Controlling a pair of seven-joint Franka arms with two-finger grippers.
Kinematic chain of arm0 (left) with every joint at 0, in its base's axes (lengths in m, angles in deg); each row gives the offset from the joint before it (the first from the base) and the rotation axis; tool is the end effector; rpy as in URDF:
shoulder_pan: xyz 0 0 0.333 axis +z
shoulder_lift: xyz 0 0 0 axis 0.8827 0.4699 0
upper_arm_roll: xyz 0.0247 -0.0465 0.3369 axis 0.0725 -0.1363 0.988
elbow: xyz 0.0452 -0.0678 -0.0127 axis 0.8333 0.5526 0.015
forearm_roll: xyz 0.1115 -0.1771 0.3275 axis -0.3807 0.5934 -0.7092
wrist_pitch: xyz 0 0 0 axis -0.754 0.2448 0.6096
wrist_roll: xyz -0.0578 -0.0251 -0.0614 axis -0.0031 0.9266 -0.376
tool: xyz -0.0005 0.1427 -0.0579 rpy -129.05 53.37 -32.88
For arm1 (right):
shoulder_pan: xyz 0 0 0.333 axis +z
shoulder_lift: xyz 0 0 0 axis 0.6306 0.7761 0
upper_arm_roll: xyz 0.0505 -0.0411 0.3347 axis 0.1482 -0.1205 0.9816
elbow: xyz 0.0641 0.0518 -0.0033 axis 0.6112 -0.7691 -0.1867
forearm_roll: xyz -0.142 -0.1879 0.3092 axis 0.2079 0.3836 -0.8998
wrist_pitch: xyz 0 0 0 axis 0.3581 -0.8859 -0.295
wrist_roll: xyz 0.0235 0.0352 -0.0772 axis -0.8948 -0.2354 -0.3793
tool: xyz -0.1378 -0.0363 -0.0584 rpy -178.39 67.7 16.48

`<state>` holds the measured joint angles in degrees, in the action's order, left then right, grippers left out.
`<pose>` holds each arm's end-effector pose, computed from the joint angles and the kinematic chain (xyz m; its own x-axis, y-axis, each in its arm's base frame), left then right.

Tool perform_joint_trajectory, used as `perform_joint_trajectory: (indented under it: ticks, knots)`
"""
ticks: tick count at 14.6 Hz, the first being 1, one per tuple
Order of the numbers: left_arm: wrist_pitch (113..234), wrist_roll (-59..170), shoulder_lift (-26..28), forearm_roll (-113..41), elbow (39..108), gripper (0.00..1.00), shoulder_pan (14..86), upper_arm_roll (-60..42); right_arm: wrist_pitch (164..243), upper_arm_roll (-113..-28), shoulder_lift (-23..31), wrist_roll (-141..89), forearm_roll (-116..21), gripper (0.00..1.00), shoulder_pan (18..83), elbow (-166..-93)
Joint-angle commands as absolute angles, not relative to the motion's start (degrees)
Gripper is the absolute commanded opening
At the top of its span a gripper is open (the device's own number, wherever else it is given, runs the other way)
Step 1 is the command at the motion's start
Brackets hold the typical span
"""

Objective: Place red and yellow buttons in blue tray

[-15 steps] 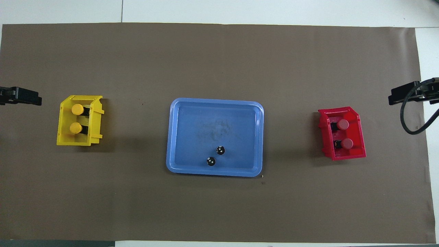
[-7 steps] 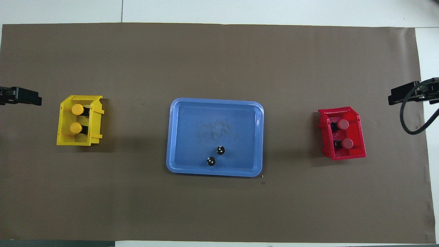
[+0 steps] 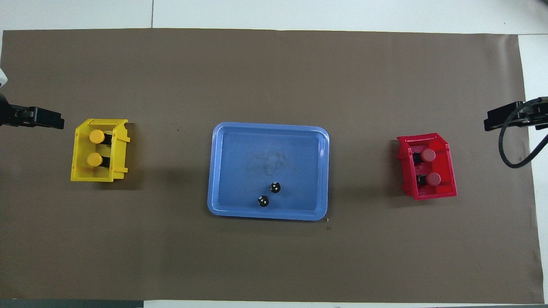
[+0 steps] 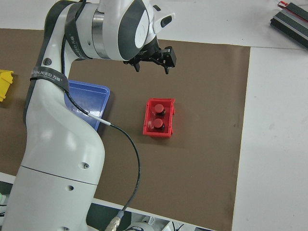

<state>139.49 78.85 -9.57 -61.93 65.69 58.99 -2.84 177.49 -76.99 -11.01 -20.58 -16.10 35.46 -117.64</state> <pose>0.5638 -0.0004 0.5350 0.9883 -0.1420 0.0560 -0.1409 -0.9898 -0.0222 0.5506 -0.0302 0.5912 1.0000 -0.0028 -0.0080 -0.0027 -0.9998 0.0188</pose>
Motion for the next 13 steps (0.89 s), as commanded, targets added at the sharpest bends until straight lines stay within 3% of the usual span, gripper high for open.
perform_joint_trajectory:
  ticks: [1, 5, 10, 13]
  knots:
    - [138.87, 79.23, -10.28, -62.38, 66.40, 1.00, 59.33, -2.07, 184.60, -76.74, -14.60, -20.39, -17.72, 0.96, 35.67, -126.01]
    - [138.42, 79.23, -10.90, -62.47, 66.05, 1.00, 58.54, -2.59, 196.82, -76.74, -16.47, -20.48, -18.25, 0.86, 36.98, -139.47]
    - [138.68, 78.61, -11.52, -62.47, 66.06, 1.00, 58.19, -2.68, 208.07, -76.74, -12.07, -21.61, -18.25, 0.74, 37.16, -146.07]
    - [137.98, 79.31, -12.65, -62.47, 65.97, 1.00, 58.37, -2.68, 211.16, -76.74, -10.75, -22.41, -18.17, 0.72, 36.72, -148.62]
